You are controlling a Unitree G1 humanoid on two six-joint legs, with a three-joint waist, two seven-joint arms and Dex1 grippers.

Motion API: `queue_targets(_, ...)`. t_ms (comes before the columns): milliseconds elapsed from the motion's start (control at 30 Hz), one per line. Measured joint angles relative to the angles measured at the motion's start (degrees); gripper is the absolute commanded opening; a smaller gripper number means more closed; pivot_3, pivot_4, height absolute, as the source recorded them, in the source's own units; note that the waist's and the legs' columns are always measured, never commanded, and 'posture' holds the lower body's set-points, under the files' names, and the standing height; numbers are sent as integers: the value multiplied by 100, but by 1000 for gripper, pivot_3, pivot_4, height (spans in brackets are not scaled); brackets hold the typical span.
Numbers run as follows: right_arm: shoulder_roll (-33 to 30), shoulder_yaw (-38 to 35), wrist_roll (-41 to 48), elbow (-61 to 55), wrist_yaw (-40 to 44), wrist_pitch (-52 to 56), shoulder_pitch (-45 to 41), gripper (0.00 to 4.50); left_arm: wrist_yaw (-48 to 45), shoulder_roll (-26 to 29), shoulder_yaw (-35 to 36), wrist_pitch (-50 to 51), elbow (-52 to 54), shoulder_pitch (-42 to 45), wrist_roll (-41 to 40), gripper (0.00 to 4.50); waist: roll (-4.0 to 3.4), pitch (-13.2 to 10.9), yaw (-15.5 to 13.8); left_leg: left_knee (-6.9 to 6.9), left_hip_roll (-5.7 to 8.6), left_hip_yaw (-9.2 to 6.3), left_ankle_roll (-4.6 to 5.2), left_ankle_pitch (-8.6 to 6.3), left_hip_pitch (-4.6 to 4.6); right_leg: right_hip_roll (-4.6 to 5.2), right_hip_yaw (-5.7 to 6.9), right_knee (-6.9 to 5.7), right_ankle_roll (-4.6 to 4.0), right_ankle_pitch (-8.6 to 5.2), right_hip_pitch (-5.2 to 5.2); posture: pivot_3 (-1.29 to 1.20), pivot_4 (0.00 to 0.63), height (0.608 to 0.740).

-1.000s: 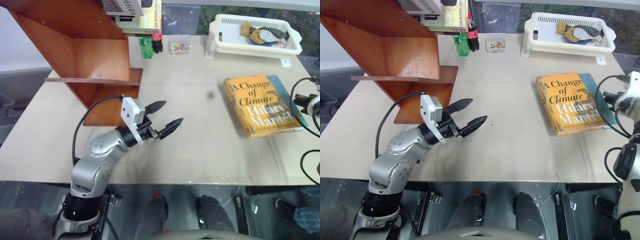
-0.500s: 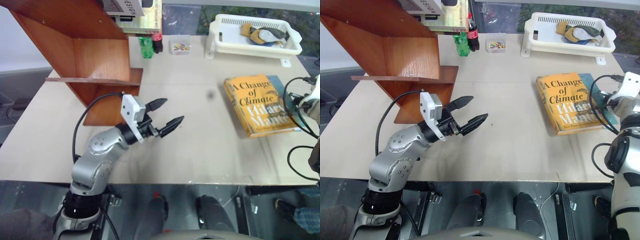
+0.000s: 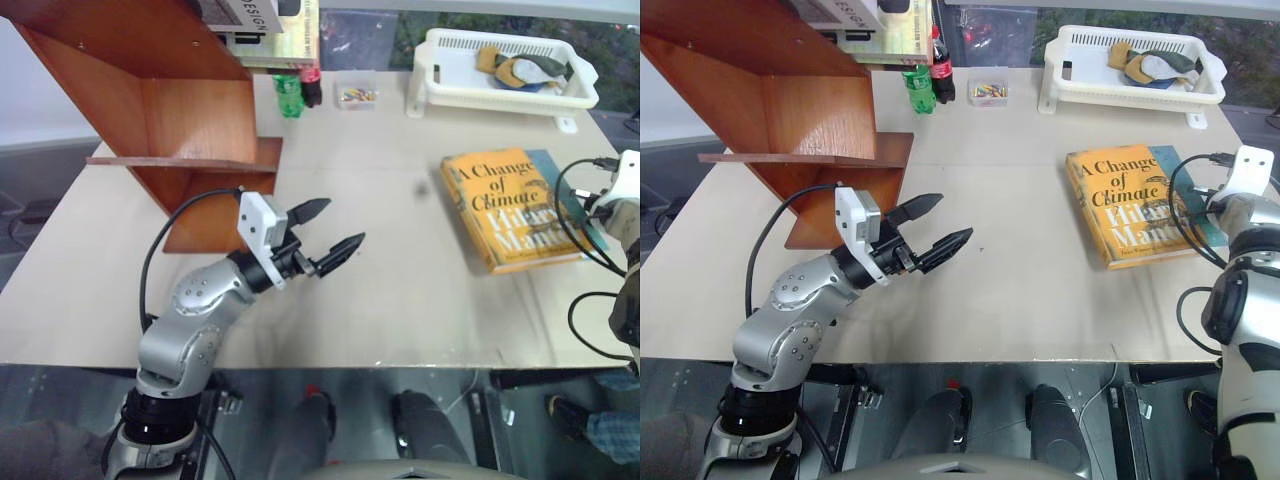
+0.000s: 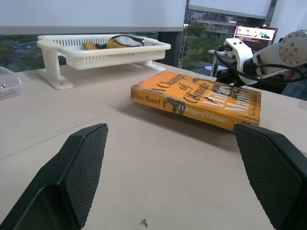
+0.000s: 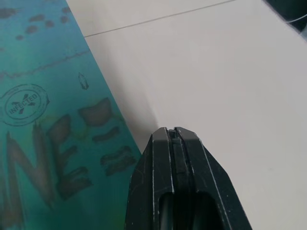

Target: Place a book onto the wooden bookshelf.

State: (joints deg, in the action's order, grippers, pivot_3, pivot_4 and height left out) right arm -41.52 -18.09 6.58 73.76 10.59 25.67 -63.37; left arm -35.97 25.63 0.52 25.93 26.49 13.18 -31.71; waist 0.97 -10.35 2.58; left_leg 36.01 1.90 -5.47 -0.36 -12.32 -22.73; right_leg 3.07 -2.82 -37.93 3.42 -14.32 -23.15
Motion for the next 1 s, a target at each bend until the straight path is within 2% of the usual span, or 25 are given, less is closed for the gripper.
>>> queue_targets(433, 64, 2, 81, -195, 868, 517, -11, 41, 21, 2, 122, 16, 54, -140, -7, 4500, 3, 2, 9, 14, -19, 19, 1, -1, 8, -25, -20, 0, -6, 22, 0, 0, 150, 740)
queue_targets(733, 573, 190, 141, -649, 1425, 1067, 206, 41, 8, 0, 123, 130, 35, -141, -33, 4500, 7, 4, 70, 30, -22, 26, 2, -1, 9, -30, -27, 0, 3, 38, 2, 0, 150, 740)
queue_targets(1000, 896, 358, 304, -1812, 1765, 1762, 612, 41, 32, 49, 227, 398, 18, -209, -226, 4500, 8, 5, 133, 32, -27, 28, 3, -2, 10, -34, -31, -2, 6, 39, 2, 0, 150, 740)
